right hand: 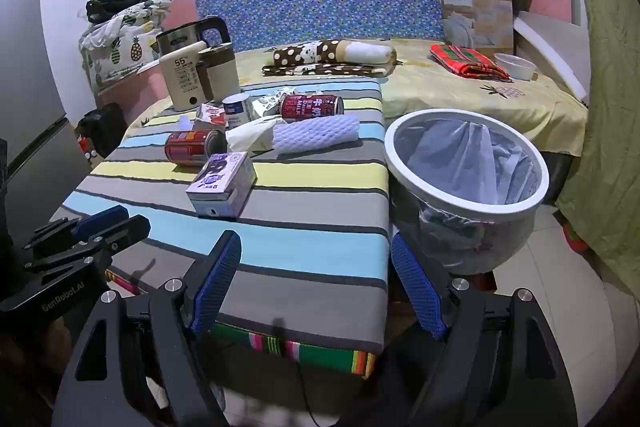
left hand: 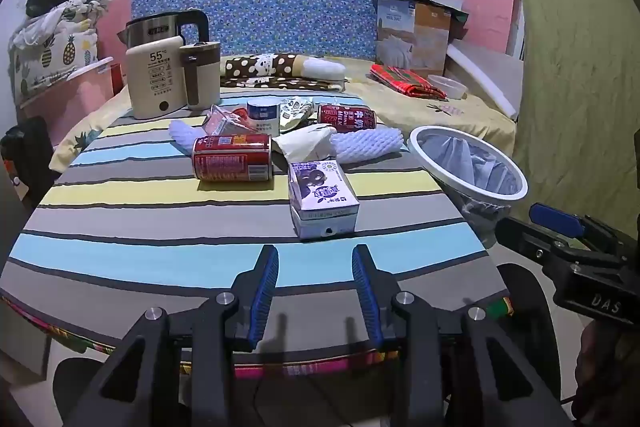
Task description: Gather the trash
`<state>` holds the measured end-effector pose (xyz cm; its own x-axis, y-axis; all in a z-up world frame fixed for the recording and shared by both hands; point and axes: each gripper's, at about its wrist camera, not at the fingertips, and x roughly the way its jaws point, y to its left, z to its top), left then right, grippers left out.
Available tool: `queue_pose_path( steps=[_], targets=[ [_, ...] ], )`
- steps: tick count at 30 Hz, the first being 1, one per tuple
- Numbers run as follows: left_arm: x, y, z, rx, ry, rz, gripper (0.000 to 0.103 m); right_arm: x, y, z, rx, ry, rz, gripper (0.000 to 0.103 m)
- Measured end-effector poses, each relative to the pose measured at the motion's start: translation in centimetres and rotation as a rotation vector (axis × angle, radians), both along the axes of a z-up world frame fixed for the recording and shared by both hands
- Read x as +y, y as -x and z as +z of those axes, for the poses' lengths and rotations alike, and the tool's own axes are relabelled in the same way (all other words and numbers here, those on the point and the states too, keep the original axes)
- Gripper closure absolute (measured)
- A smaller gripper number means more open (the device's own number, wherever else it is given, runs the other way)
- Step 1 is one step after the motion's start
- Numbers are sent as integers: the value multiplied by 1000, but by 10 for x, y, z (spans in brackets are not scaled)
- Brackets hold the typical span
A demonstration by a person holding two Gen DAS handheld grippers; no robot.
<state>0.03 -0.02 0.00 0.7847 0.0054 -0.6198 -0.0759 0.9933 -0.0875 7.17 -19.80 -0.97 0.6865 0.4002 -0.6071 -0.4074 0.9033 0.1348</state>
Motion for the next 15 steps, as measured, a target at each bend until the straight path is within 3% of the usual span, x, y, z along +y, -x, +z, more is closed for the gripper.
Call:
queue_pose_path(
  steps=[15],
  targets=[
    [-4,1,0,-2,7,-7,65,0,-1,0,4,5,1,24]
  ],
)
